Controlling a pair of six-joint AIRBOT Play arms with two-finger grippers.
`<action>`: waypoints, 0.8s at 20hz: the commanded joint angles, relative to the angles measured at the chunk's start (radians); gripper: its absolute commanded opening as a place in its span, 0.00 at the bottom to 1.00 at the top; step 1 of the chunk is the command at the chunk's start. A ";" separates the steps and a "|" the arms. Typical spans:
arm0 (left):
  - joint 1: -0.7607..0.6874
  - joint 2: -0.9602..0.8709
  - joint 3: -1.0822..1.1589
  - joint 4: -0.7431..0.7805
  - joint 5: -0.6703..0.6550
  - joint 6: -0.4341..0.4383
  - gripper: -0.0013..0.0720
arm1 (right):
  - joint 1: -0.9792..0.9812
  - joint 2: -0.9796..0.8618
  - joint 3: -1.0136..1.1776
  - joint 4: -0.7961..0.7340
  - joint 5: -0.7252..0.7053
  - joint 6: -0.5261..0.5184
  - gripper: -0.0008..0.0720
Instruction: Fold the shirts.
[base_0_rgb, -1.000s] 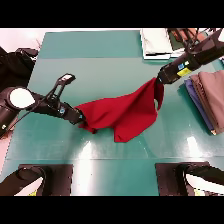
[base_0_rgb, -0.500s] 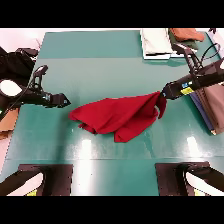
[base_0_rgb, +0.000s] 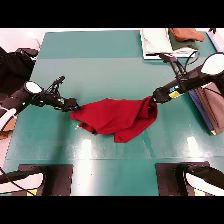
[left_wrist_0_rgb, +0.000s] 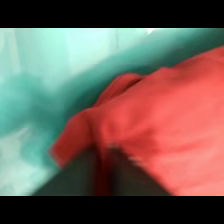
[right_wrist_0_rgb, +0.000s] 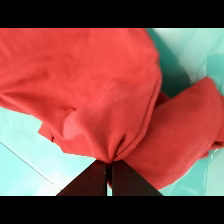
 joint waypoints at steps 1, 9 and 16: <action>-0.002 -0.009 0.068 -0.018 -0.014 0.009 0.05 | 0.010 0.012 -0.001 -0.001 -0.048 -0.001 0.04; 0.000 0.341 0.564 0.017 -0.042 0.006 0.05 | -0.128 0.167 0.381 0.000 -0.052 -0.023 0.04; 0.000 0.620 0.863 0.096 -0.032 -0.076 0.05 | -0.253 0.256 0.729 0.000 -0.014 -0.027 0.04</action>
